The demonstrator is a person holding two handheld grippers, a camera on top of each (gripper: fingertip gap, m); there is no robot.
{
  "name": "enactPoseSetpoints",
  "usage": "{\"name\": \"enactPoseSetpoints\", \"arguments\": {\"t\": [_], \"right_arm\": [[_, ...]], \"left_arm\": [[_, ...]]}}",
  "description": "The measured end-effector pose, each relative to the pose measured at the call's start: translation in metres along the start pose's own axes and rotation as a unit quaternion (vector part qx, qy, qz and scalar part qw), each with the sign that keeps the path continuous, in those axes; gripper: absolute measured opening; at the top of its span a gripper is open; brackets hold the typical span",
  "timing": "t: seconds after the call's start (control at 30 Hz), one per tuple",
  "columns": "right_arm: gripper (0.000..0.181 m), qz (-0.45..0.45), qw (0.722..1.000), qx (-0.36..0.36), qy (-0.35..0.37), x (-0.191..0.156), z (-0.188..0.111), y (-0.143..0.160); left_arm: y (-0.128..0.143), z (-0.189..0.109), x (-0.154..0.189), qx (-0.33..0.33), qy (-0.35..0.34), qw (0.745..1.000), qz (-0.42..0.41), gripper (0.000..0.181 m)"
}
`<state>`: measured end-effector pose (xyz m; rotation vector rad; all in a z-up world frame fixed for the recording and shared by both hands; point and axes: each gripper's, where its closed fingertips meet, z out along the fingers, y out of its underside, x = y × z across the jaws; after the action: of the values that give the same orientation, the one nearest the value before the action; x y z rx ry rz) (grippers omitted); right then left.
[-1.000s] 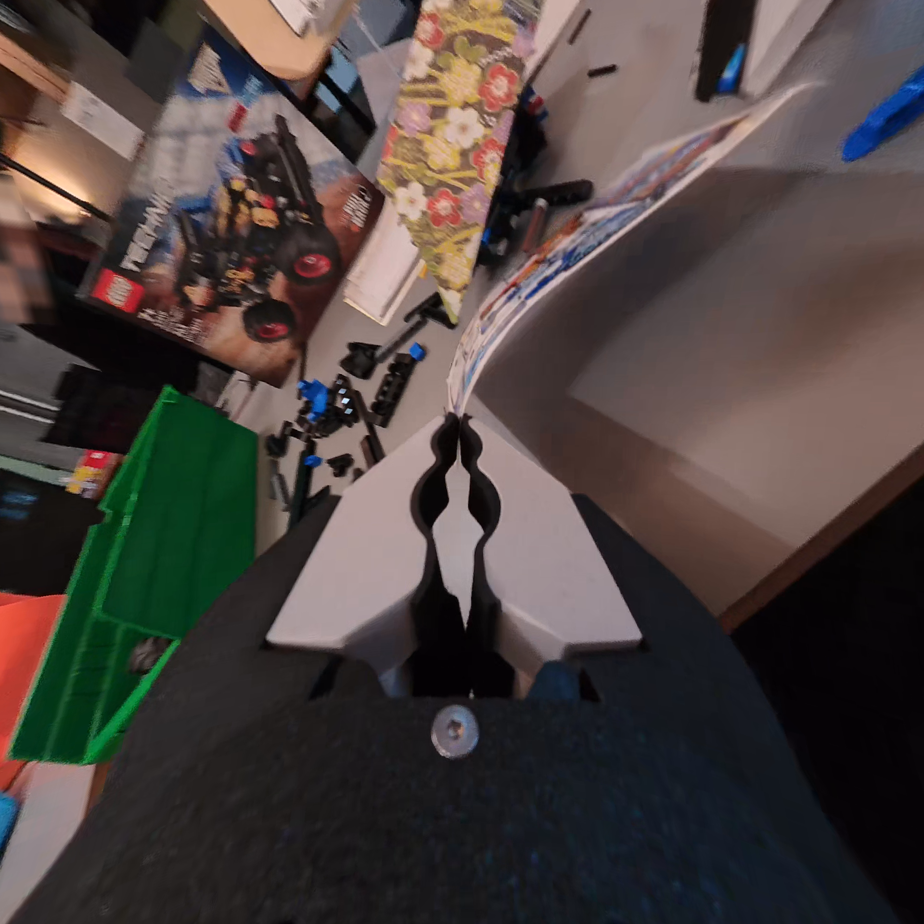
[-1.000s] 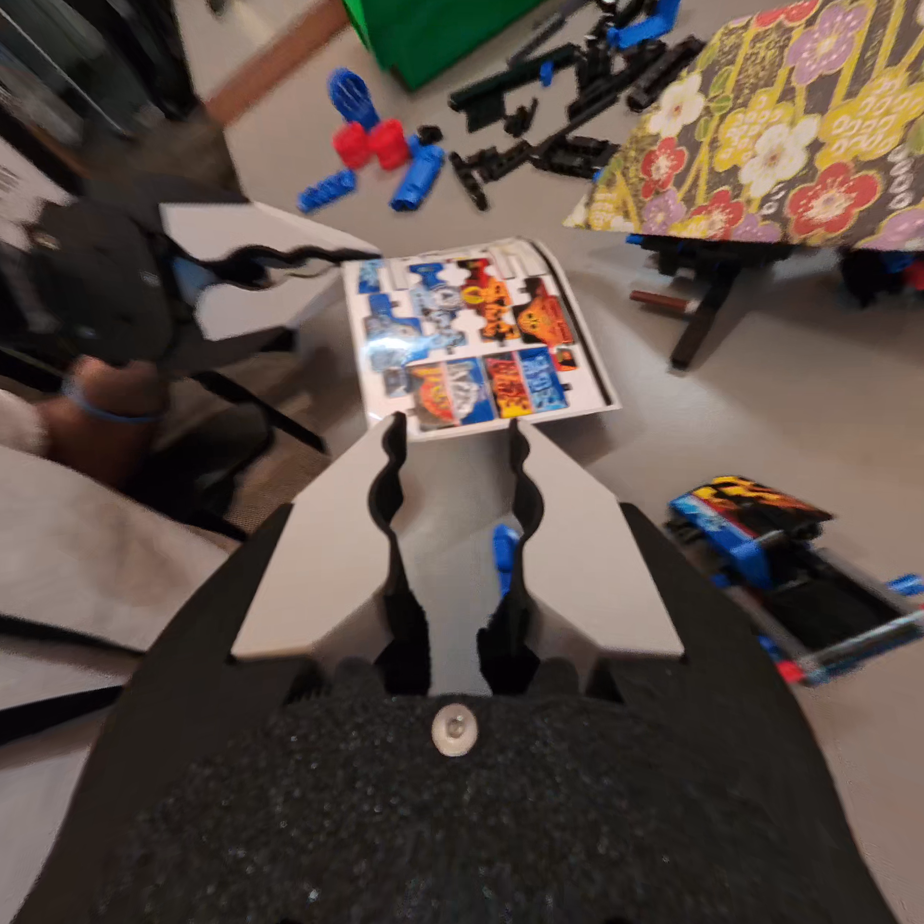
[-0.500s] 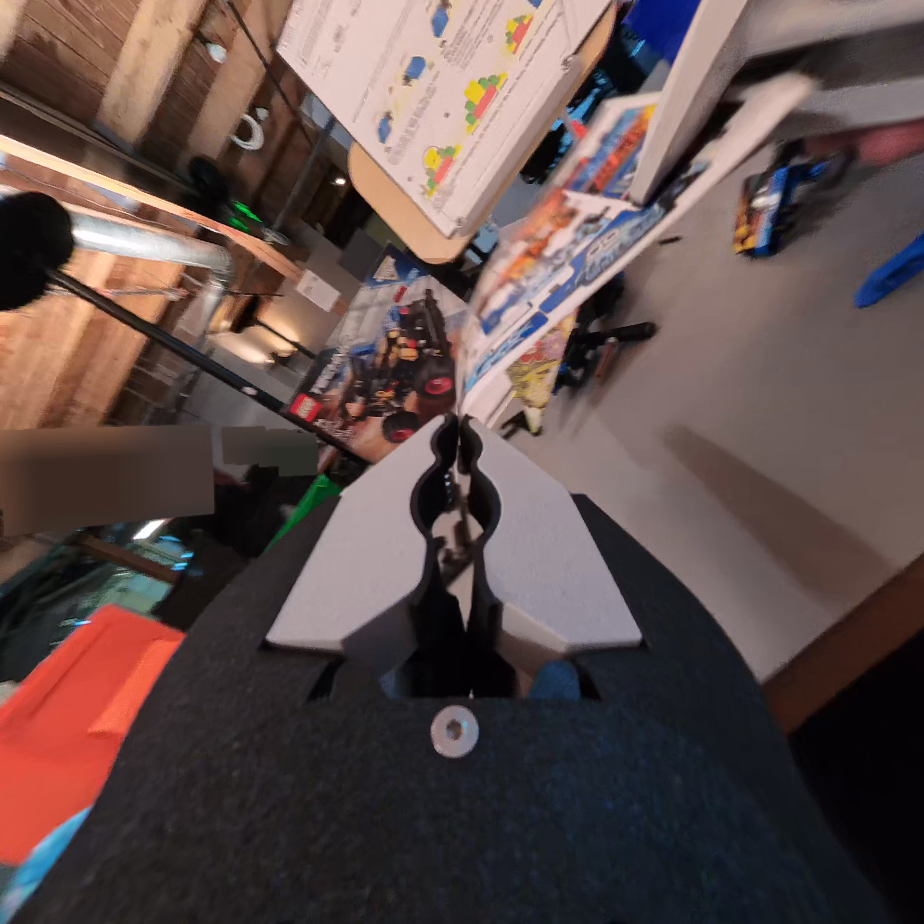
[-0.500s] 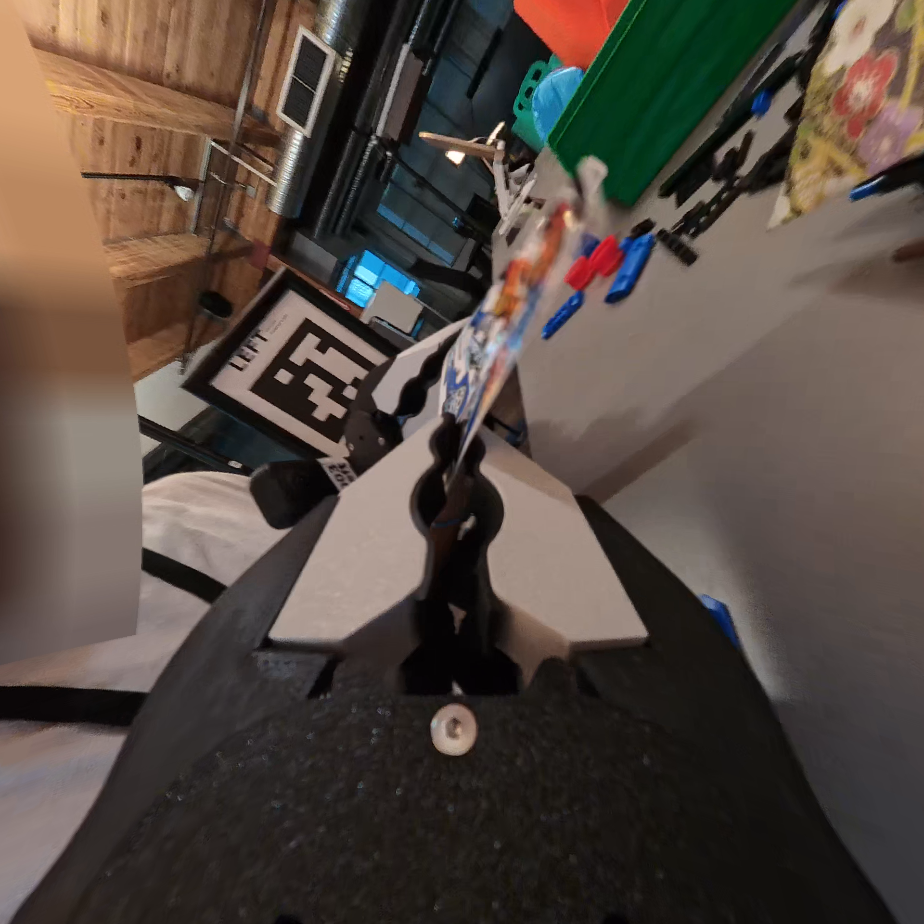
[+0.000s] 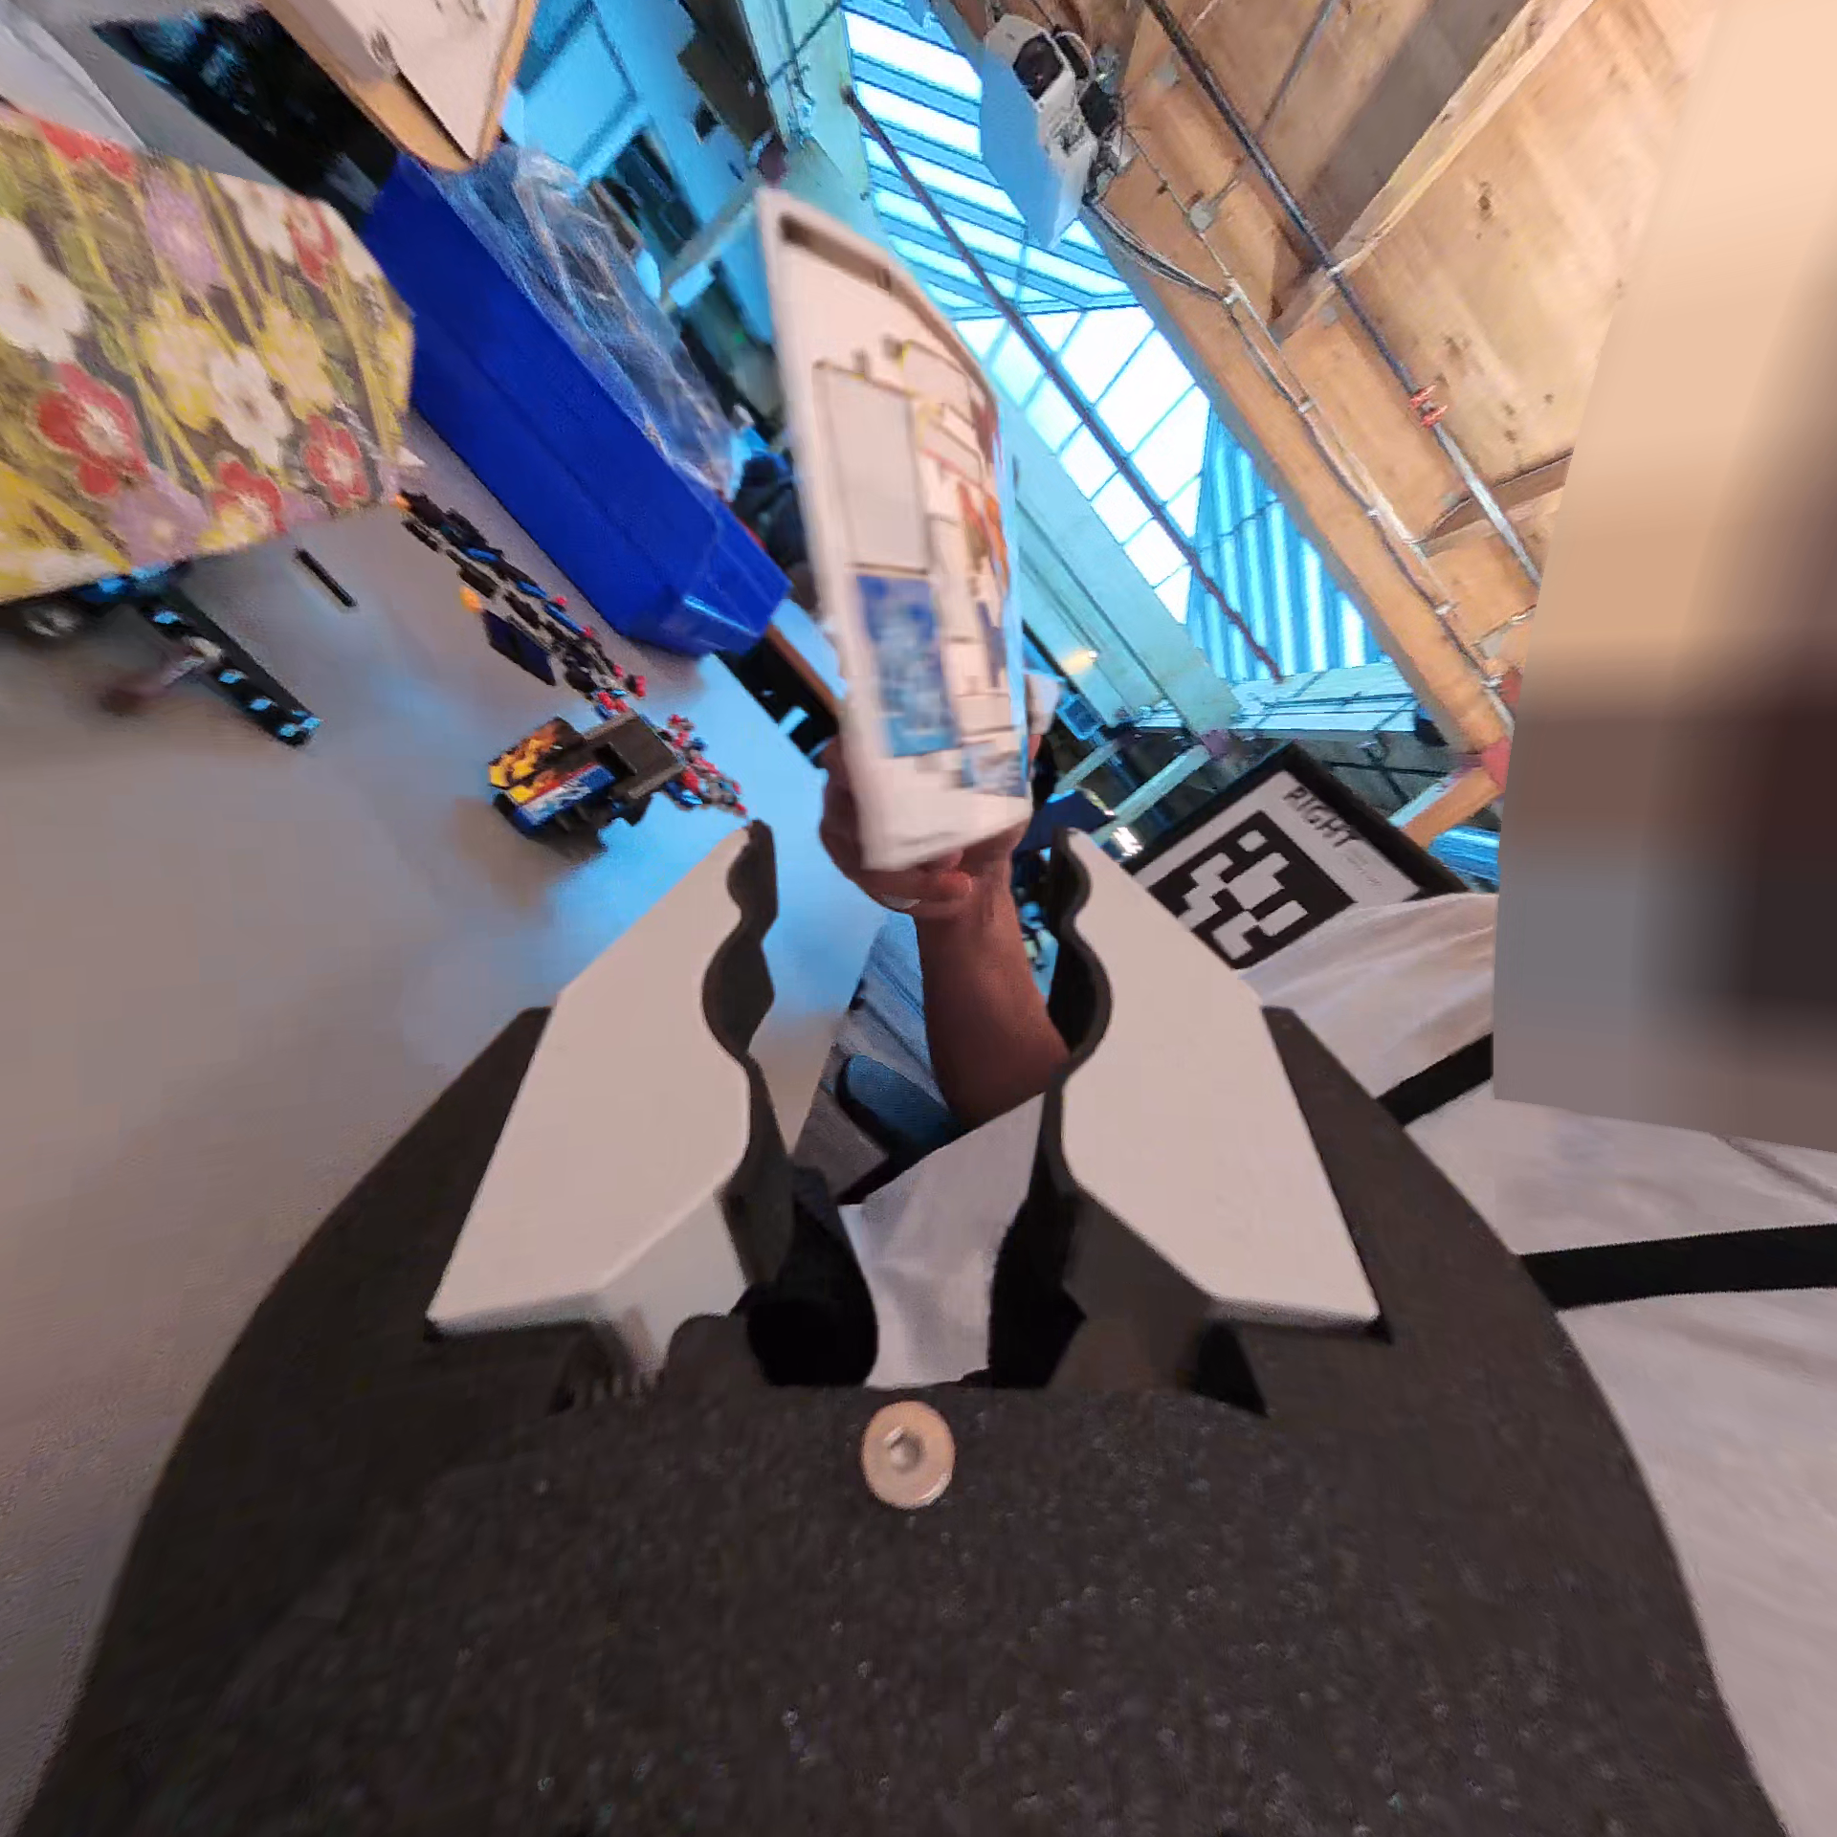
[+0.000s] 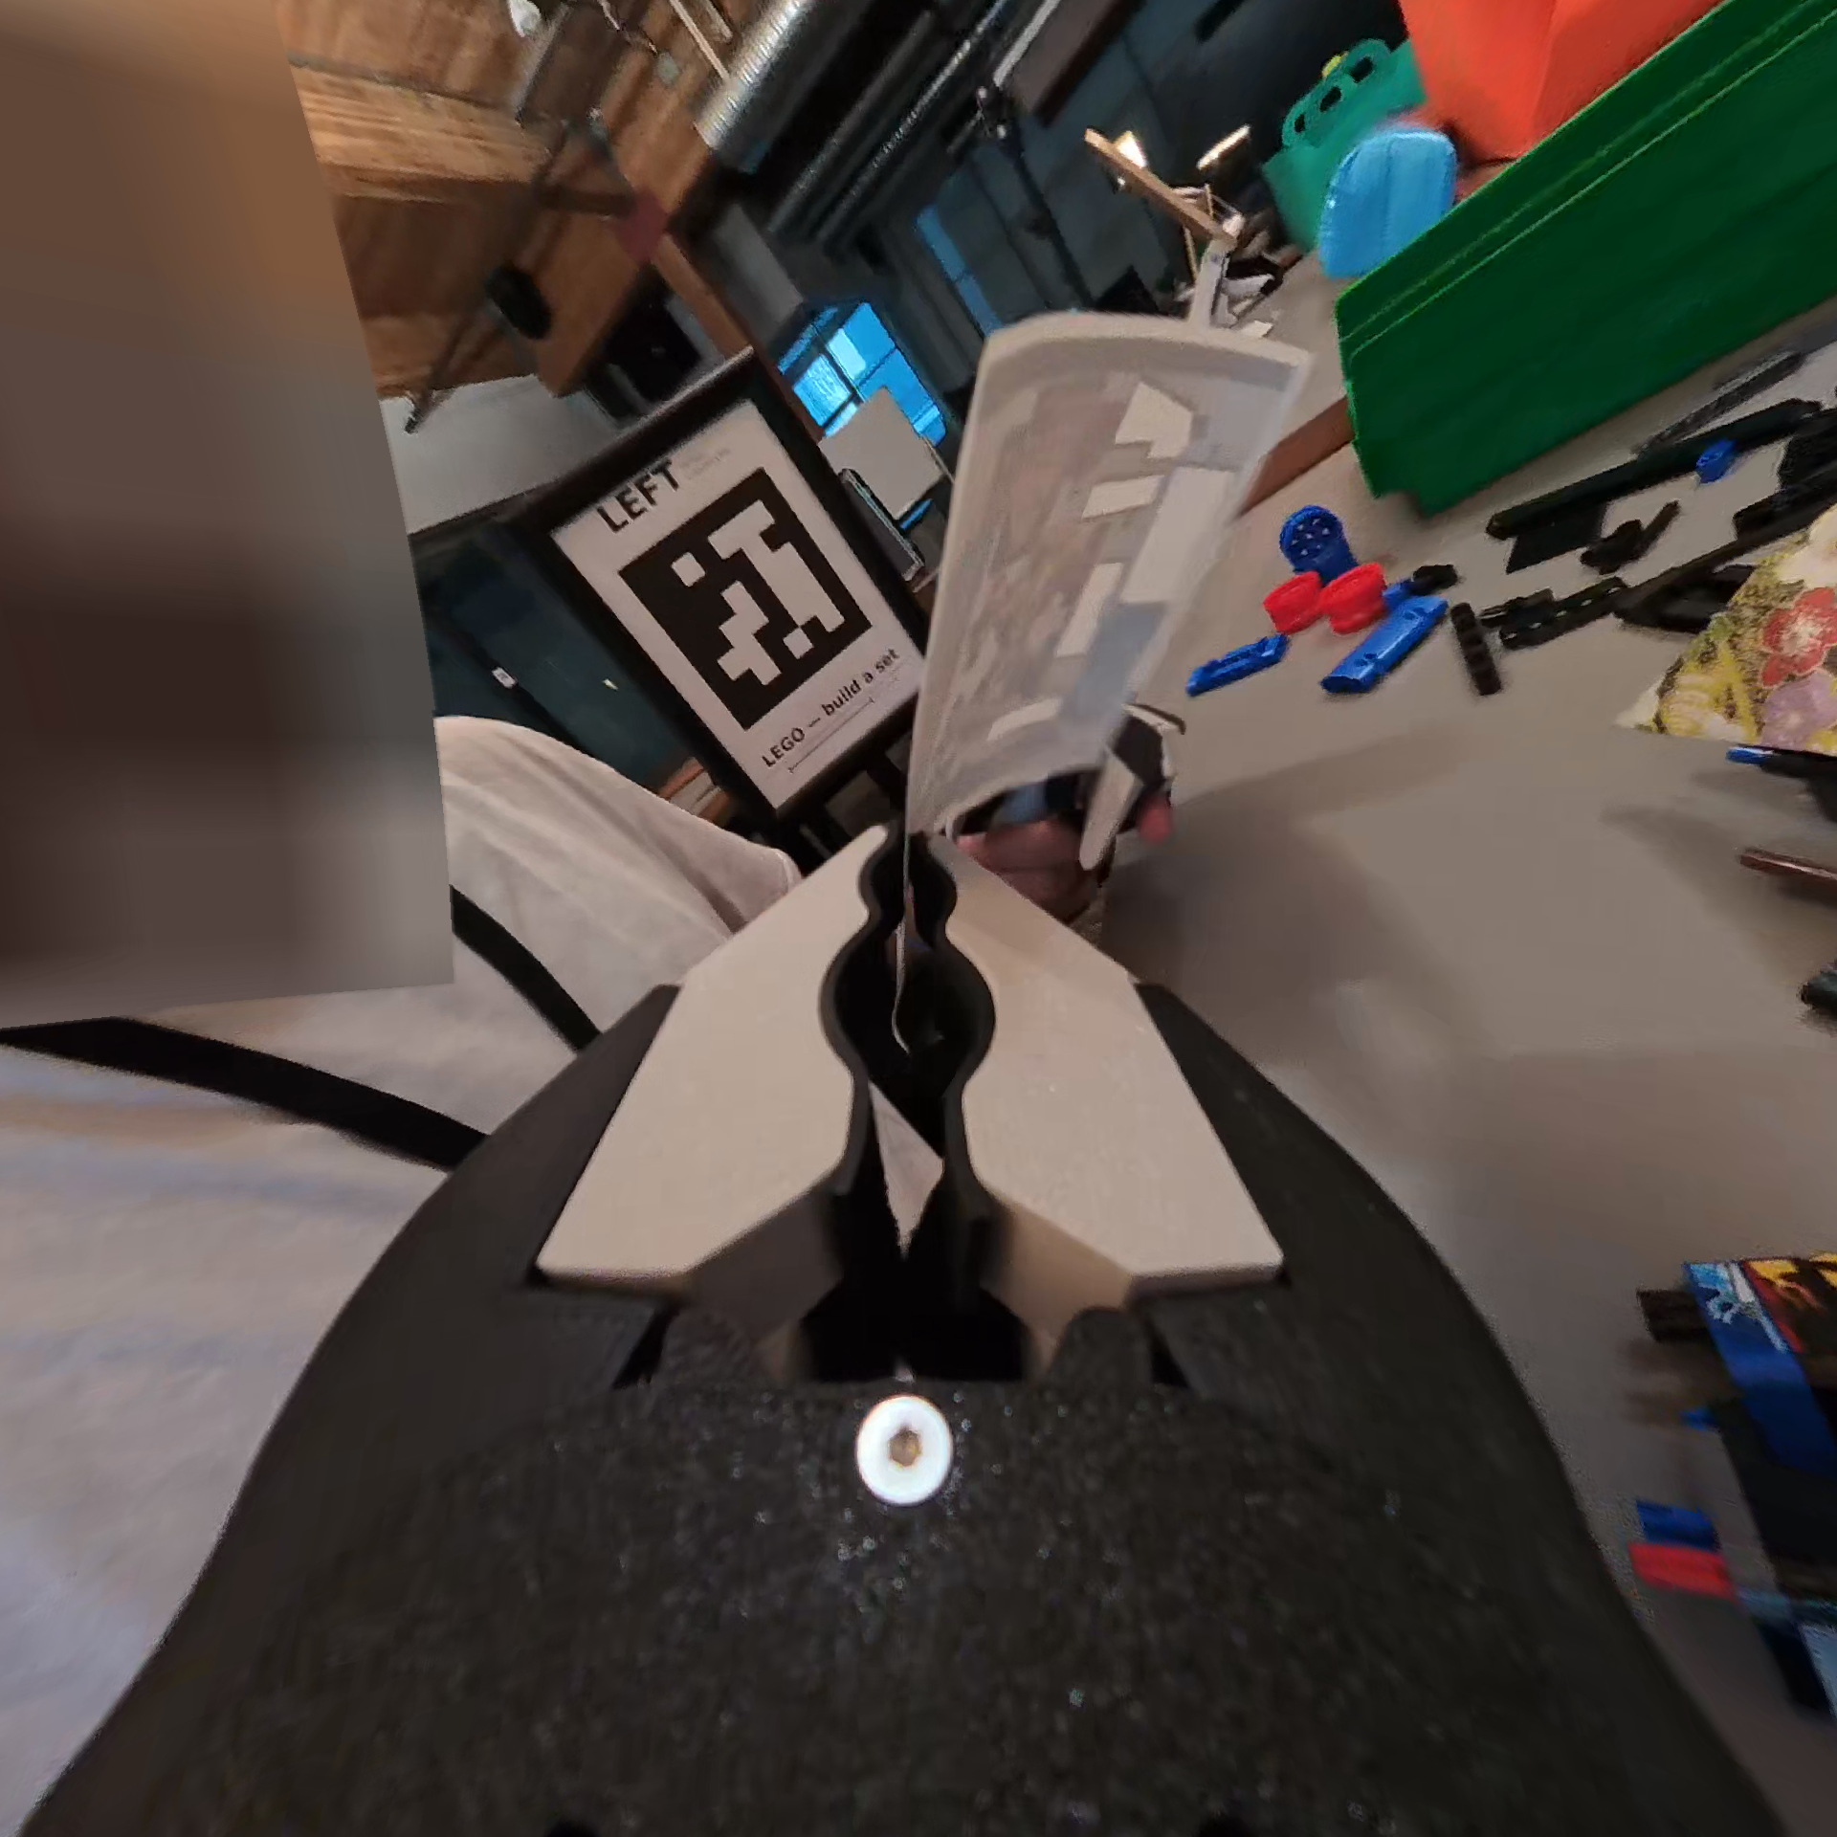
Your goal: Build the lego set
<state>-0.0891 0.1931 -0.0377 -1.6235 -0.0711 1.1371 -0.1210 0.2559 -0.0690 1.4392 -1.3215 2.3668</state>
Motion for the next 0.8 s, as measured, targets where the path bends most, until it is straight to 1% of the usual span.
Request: {"name": "enactPoseSetpoints", "arguments": {"t": [0.07, 0.13, 0.2, 0.37, 0.43, 0.57, 0.7, 0.77, 0.8], "right_arm": [[0.0, 0.001, 1.0, -0.019, 0.014, 0.004, -0.002, 0.008], [0.0, 0.0, 1.0, -0.02, 0.015, 0.004, -0.004, 0.012], [0.0, 0.004, 0.999, -0.021, 0.031, 0.01, -0.008, 0.014], [0.0, 0.009, 0.998, -0.033, 0.055, 0.019, -0.013, 0.023], [0.0, 0.013, 0.998, -0.032, 0.055, 0.021, -0.014, 0.023], [0.0, 0.012, 0.997, -0.027, 0.065, 0.024, -0.017, 0.02], [0.0, 0.012, 0.997, -0.028, 0.07, 0.024, -0.018, 0.019], [0.0, 0.008, 0.996, -0.021, 0.089, 0.029, -0.019, 0.017], [0.01, 0.0, 0.993, -0.014, 0.116, 0.034, -0.022, 0.013]], "left_arm": [[0.0, 0.005, 0.007, 0.005, 0.032, 0.999, -0.02, 0.05], [0.002, 0.008, 0.006, 0.003, 0.04, 0.999, -0.03, 0.045], [0.003, 0.009, 0.009, 0.002, 0.053, 0.998, -0.03, 0.025], [0.008, 0.013, 0.01, -0.005, 0.042, 0.999, -0.008, 0.001], [0.009, 0.013, 0.009, -0.008, 0.029, 1.0, 0.001, 0.0], [0.013, 0.014, 0.014, -0.012, 0.035, 0.999, 0.011, 0.0], [0.013, 0.013, 0.012, -0.013, 0.028, 0.999, 0.012, 0.0], [0.012, 0.013, 0.011, -0.004, 0.027, 1.0, 0.006, 0.0], [0.01, 0.013, 0.01, 0.003, 0.027, 1.0, 0.003, 0.0]]}}
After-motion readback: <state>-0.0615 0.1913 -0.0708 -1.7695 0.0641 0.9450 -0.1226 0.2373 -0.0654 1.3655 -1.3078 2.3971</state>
